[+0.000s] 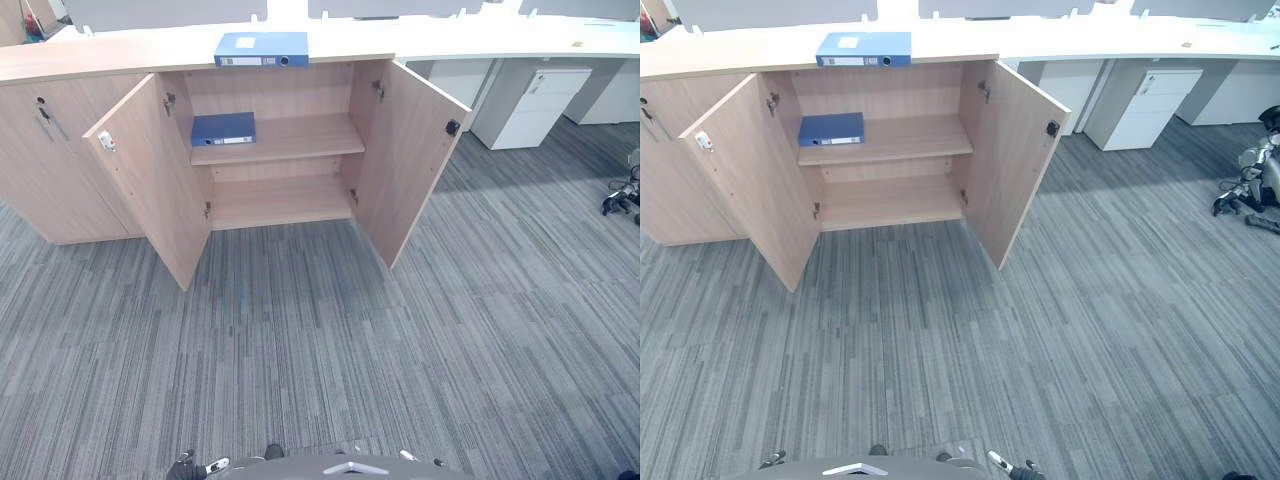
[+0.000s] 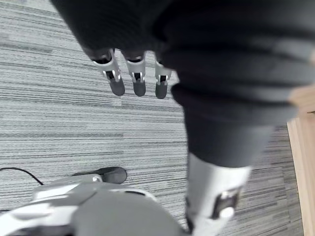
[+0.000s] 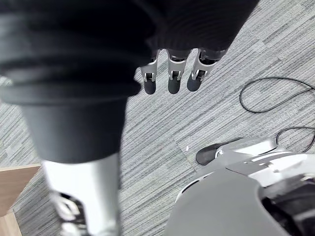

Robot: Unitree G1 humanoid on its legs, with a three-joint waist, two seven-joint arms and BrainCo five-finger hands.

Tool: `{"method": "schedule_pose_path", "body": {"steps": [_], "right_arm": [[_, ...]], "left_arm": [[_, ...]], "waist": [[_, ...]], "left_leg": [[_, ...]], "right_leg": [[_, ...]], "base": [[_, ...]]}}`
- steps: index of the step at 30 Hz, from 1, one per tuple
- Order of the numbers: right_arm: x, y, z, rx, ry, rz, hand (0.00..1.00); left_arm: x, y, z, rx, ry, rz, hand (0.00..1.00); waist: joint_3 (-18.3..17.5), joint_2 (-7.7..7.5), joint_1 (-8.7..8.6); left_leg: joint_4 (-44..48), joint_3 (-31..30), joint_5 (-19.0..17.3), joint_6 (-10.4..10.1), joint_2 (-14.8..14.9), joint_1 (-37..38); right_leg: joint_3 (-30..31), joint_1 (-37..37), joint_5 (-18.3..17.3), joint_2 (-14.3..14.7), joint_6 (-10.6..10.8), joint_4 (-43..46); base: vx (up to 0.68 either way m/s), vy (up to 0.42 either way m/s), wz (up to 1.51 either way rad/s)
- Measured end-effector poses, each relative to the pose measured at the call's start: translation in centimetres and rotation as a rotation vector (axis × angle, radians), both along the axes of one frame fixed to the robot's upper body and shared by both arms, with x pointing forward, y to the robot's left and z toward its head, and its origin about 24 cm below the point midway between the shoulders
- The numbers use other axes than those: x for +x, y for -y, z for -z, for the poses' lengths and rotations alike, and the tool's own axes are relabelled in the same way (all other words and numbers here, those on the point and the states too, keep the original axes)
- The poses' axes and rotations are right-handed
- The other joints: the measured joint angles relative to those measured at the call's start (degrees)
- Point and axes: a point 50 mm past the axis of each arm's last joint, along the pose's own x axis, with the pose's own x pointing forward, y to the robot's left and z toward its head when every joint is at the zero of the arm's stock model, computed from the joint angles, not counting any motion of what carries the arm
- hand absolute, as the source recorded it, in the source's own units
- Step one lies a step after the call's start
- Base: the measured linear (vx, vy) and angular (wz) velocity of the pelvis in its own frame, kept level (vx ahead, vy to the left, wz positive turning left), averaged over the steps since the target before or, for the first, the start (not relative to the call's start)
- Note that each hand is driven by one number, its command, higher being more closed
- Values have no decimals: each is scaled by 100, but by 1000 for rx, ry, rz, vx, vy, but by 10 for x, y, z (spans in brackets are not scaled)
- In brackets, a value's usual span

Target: Walk over to the cabinet, pick up the folder, carry it to the office cabinet, place the folder inside the office cabinet, then close the office cabinet door

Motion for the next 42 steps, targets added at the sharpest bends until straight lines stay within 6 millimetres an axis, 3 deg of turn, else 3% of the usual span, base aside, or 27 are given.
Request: {"method": "schedule_pose_path", "body": {"steps": [11,24,31,36,37,39,40,42], "right_arm": [[35,-7,-5,-5,82,-49,0],[42,-10,-6,-38,75,-114,0],[52,-13,-8,-38,91,-139,0],[56,-18,-9,-26,104,-139,0],[59,-19,-10,-26,115,-141,0],[67,-20,-12,-29,142,-144,0],[71,-20,-14,-33,159,-146,0],[77,-20,-17,-39,181,-153,0]], "left_arm": [[13,2,-1,4,30,29,0],[13,4,-1,9,25,66,0],[17,2,-2,15,33,69,0],[21,-1,-4,25,45,77,0],[23,-1,-4,24,47,81,0],[27,0,-4,23,56,88,0],[30,2,-5,20,63,97,0],[36,2,-6,22,78,104,0]], "waist": [[225,13,-5],[267,-14,2],[312,-25,67],[458,-99,68],[482,-79,72],[605,-50,79],[693,-8,66],[745,-12,50]], "left_leg": [[-99,84,-17,-67,-42,218],[-110,204,-46,-45,-43,185],[-104,661,-266,15,-41,88],[-65,747,-544,69,-105,182],[38,748,-613,113,-95,212],[351,738,-853,153,-82,293],[432,685,-1002,301,-93,439],[500,530,-1188,347,-116,636]], "right_leg": [[-30,268,21,-29,71,-171],[19,251,54,-33,135,-365],[471,-19,60,-35,185,-306],[463,-495,-457,-145,348,797],[407,-752,-605,-178,472,1456],[283,-1180,-712,-286,455,2729],[149,-1510,-728,-399,418,3645],[-58,-1818,-1133,-543,359,4375]], "base": [[19,1,-2],[-48,-10,-4],[49,10,-35],[162,54,-14],[211,70,0],[238,86,8],[216,85,23],[217,66,32]]}}
